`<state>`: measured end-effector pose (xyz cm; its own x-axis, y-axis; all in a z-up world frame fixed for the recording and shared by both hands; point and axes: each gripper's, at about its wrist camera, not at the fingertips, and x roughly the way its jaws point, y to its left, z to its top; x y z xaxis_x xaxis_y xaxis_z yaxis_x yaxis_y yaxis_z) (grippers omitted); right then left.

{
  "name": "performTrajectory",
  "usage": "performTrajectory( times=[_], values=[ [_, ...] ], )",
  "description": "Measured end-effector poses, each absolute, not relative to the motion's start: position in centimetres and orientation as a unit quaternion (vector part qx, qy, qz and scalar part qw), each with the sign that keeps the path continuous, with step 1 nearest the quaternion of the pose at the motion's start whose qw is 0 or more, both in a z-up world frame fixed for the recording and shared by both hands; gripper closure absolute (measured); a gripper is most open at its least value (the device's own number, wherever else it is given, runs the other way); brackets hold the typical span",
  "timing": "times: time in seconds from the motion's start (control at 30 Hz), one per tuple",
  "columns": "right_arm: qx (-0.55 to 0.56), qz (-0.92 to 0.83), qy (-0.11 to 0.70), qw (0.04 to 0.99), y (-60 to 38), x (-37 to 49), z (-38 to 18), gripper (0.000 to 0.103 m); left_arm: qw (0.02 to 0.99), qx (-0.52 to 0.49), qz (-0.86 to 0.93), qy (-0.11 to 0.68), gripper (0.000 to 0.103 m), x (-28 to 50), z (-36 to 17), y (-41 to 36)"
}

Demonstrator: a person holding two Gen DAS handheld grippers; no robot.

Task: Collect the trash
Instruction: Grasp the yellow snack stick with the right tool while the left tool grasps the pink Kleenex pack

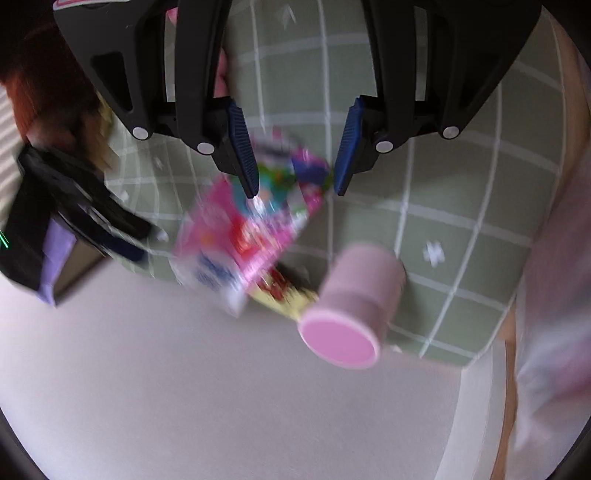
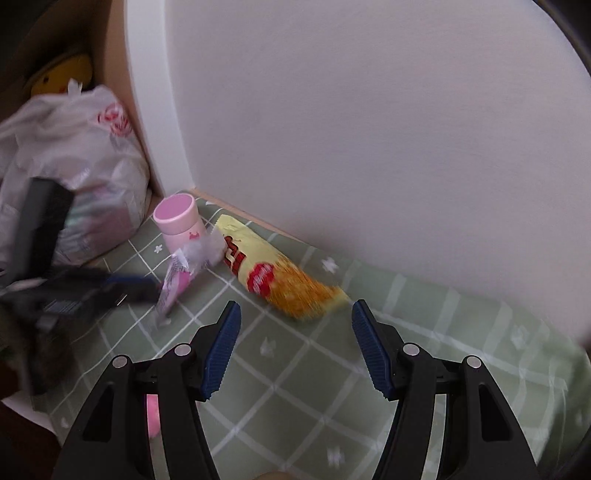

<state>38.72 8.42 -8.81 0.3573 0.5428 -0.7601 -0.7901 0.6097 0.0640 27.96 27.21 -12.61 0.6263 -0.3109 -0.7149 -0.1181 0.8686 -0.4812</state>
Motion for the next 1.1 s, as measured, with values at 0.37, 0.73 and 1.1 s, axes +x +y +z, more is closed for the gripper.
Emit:
performTrajectory(
  times=[0.37,0.73,1.1],
  values=[
    [-0.245,0.444,0.4,0.764,13.6,40.3,-12.7,0.049,0.883,-0.23,0.002,0.408,0.063,23.6,-9.7,28.9],
    [-0.142,0.409,0.462,0.774,6.5,36.3,-11.8,0.075,0.881,-0.213,-0.036,0.422,0.063,26.0,-10.1,27.3],
    [-0.063,0.34,0.481,0.805,-2.1,31.9,-11.0,0.075,0.864,-0.182,-0.036,0.468,0.063,28.9,-12.6,24.2]
  ],
)
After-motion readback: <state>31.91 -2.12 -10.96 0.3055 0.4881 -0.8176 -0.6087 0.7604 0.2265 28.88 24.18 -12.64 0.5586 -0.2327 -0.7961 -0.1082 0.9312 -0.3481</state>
